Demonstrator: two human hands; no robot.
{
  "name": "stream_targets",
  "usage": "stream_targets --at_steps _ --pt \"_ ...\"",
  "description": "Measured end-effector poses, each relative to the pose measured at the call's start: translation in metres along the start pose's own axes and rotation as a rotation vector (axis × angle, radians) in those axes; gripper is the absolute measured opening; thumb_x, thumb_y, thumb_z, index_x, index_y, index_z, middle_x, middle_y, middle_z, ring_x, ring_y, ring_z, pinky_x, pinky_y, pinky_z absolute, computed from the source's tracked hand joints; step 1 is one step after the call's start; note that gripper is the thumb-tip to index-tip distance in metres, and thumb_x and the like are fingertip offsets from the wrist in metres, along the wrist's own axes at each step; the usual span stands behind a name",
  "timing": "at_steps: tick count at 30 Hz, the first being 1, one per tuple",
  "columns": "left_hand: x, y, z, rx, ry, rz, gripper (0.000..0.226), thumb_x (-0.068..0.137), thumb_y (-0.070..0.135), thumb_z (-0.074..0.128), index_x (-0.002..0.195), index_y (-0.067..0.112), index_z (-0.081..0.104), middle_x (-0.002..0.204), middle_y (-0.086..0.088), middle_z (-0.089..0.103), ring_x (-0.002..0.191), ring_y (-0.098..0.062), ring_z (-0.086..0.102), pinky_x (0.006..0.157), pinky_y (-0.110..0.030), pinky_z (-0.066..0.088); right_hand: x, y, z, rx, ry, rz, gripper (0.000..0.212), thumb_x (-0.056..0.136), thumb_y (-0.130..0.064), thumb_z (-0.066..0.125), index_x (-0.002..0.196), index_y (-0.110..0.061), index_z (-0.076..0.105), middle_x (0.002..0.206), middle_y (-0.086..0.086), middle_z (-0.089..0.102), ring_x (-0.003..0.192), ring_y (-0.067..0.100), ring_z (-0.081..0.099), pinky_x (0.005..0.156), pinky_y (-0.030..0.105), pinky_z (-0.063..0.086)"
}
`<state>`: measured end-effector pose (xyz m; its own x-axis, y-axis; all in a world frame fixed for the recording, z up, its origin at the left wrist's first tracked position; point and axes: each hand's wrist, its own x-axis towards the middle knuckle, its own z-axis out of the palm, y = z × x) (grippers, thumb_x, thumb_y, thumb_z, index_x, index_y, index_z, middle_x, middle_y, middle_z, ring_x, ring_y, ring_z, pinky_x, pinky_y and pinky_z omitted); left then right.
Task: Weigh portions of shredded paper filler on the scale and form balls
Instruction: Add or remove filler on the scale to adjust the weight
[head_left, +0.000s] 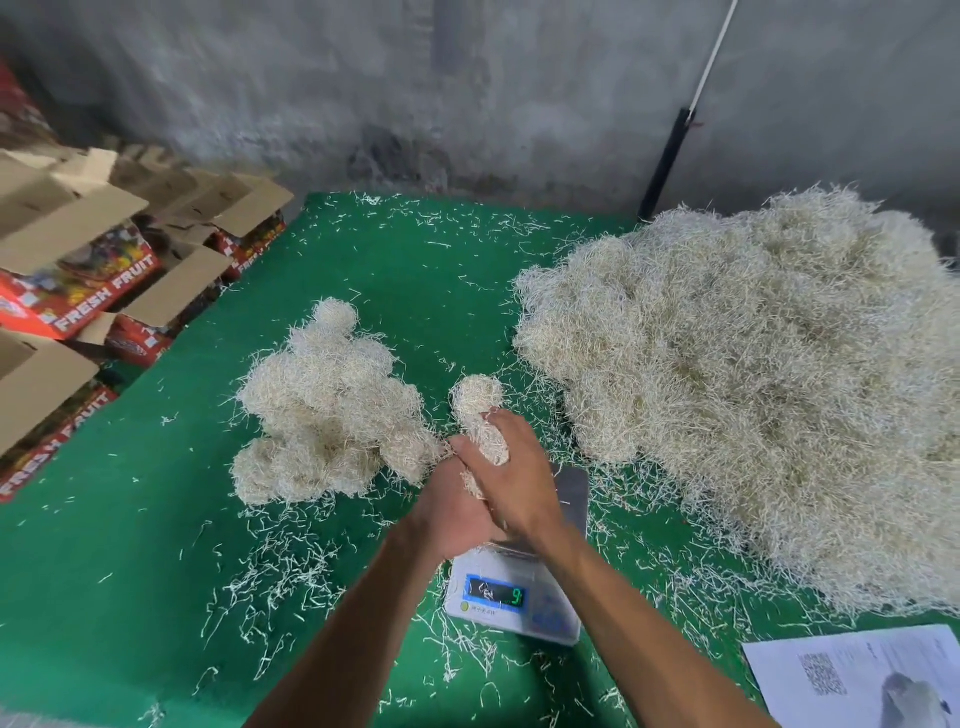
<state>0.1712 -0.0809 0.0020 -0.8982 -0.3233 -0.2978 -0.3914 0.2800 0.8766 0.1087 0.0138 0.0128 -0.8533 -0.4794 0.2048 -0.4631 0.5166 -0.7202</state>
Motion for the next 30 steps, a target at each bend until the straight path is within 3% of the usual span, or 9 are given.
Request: stream_targets --at_steps 3,7,9,11,14,17,20,25,30 --pt "0.005 0.026 0.001 -0.61 0.189 -0.09 0.021 0.097 0.026 0.057 0.116 0.022 0.061 0.091 -0.002 0.058 0.087 -0.011 0.071 0.066 -0.012 0.05 -0.006 -0.014 -0.003 0.018 0.34 0.003 0.025 0.089 0.001 0.059 0.111 -0.009 0.061 0.106 -0.005 0.056 0.108 0.008 0.059 0.105 0.004 0.035" --pt "-0.003 0.034 -0.003 -0.41 0.242 0.052 0.031 0.108 0.015 0.031 0.092 0.006 0.057 0.089 -0.018 0.058 0.088 -0.025 0.059 0.098 -0.054 0.048 -0.017 -0.019 0.004 0.304 0.056 -0.191 0.03 0.091 -0.025 0.065 0.121 -0.026 0.065 0.118 -0.014 0.062 0.114 -0.001 0.058 0.104 0.031 0.049" --pt "-0.007 0.018 0.006 0.076 0.136 0.219 0.029 0.097 0.009 0.058 0.125 0.006 0.054 0.125 0.0 0.054 0.116 -0.014 0.052 0.11 -0.035 0.042 -0.003 -0.011 0.0 0.321 0.055 -0.145 0.03 0.098 -0.03 0.061 0.128 -0.027 0.061 0.13 -0.012 0.058 0.124 0.001 0.054 0.111 0.026 0.042" --pt "-0.005 0.01 0.008 0.331 0.194 0.339 0.038 0.084 0.0 0.07 0.113 0.025 0.064 0.111 0.02 0.068 0.101 0.01 0.062 0.081 -0.012 0.05 0.007 -0.002 -0.013 0.125 0.035 -0.213 0.034 0.105 -0.03 0.055 0.136 -0.016 0.061 0.145 -0.001 0.052 0.136 0.013 0.046 0.118 0.034 0.033" --pt "0.001 0.018 -0.006 0.1 0.281 0.397 0.021 0.098 0.018 0.062 0.08 0.025 0.071 0.069 0.0 0.07 0.062 -0.007 0.069 0.05 -0.019 0.052 -0.002 0.013 -0.017 -0.131 0.004 -0.326 0.042 0.107 -0.033 0.044 0.135 -0.01 0.066 0.142 0.01 0.054 0.132 0.025 0.048 0.114 0.047 0.037" --pt "0.004 0.018 -0.012 -0.304 0.16 0.234 0.051 0.104 0.05 0.04 0.091 0.011 0.071 0.081 -0.019 0.066 0.079 -0.03 0.07 0.074 -0.038 0.06 -0.026 0.003 0.0 0.095 -0.068 -0.283 0.037 0.099 -0.032 0.049 0.125 -0.012 0.068 0.129 0.005 0.055 0.124 0.02 0.051 0.106 0.05 0.044" --pt "-0.003 0.019 0.009 -0.287 0.047 0.228 0.04 0.105 0.025 0.047 0.126 -0.008 0.057 0.128 -0.031 0.055 0.122 -0.042 0.055 0.101 -0.054 0.049 -0.013 -0.009 0.004 0.276 0.029 -0.115 0.04 0.098 -0.045 0.061 0.131 -0.022 0.059 0.126 -0.006 0.054 0.121 0.008 0.051 0.106 0.04 0.046" --pt "0.006 0.019 -0.016 0.022 0.019 0.16 0.034 0.074 0.002 0.08 0.084 0.03 0.062 0.078 0.005 0.073 0.07 0.0 0.07 0.057 -0.022 0.058 -0.001 0.012 -0.02 0.02 0.098 -0.133 0.053 0.094 -0.051 0.062 0.139 -0.025 0.058 0.141 -0.005 0.051 0.131 0.012 0.046 0.115 0.047 0.038" --pt "0.003 -0.001 -0.009 -0.537 0.053 -0.103 0.041 0.11 0.035 0.027 0.1 0.036 0.066 0.098 0.01 0.07 0.077 0.006 0.07 0.062 -0.014 0.056 -0.025 -0.009 0.01 0.174 -0.155 -0.34 0.054 0.104 -0.043 0.045 0.156 -0.03 0.042 0.16 -0.007 0.044 0.149 0.01 0.036 0.124 0.047 0.029"
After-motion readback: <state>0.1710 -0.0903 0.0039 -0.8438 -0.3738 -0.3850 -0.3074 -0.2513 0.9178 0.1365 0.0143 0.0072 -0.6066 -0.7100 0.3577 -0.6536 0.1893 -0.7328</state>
